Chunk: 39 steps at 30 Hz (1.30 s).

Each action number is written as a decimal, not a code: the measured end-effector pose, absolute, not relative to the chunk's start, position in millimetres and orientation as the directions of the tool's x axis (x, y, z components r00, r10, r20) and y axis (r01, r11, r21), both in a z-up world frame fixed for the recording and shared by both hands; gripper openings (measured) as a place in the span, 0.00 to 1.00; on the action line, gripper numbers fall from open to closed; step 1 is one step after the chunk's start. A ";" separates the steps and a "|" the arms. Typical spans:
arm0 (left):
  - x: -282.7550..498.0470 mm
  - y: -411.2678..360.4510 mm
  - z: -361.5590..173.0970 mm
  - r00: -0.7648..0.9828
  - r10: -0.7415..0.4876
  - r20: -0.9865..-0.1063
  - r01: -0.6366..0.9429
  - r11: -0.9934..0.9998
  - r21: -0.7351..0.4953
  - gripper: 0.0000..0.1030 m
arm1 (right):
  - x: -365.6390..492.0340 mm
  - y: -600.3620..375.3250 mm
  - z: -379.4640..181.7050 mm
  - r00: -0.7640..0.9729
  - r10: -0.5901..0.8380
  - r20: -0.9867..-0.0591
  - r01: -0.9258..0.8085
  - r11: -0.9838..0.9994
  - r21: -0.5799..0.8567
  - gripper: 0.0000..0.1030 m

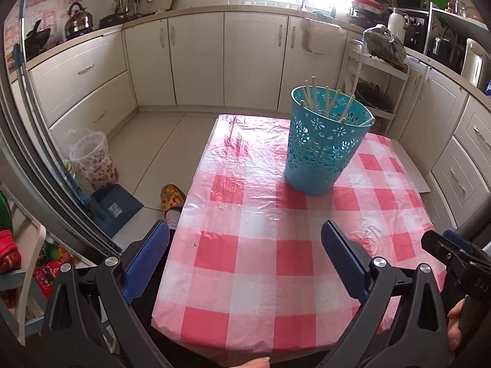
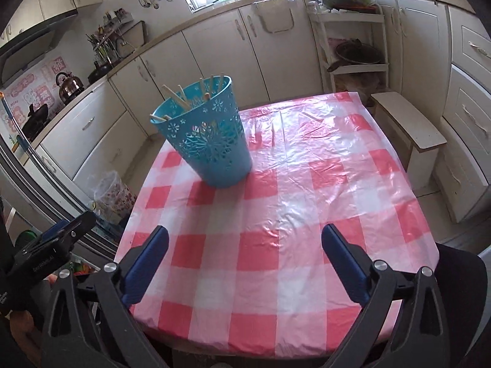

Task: Organize utensils

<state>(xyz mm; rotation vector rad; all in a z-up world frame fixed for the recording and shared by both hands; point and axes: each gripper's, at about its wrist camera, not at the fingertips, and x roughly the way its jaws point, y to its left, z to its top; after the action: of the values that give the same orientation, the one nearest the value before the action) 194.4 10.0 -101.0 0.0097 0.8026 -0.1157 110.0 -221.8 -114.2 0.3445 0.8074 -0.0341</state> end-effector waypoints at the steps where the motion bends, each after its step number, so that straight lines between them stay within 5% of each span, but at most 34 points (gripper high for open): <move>1: 189.1 10.6 -98.6 0.682 -0.106 -0.724 0.112 0.993 -0.040 0.93 | 105.2 -219.1 -111.4 0.690 0.100 -0.717 0.159 0.945 0.285 0.93; 10: 130.3 30.9 -58.4 0.683 -0.151 -0.714 0.107 0.989 -0.106 0.93 | 50.9 -200.1 -49.9 0.756 0.077 -0.650 0.145 0.949 0.281 0.93; 20: 59.0 33.1 -22.1 0.760 -0.082 -0.645 0.115 0.993 0.009 0.92 | -28.6 -166.6 -20.5 0.854 0.088 -0.513 0.107 0.935 0.338 0.93; 39: 25.0 36.8 0.3 0.808 -0.067 -0.586 0.105 0.994 0.031 0.92 | -47.5 -143.6 -16.4 0.866 0.080 -0.493 0.075 0.955 0.286 0.93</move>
<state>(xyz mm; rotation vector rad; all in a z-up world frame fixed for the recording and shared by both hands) 25.0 36.8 0.3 0.0627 0.6240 -0.0920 -47.5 -143.6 -16.4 0.3038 0.5247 0.0026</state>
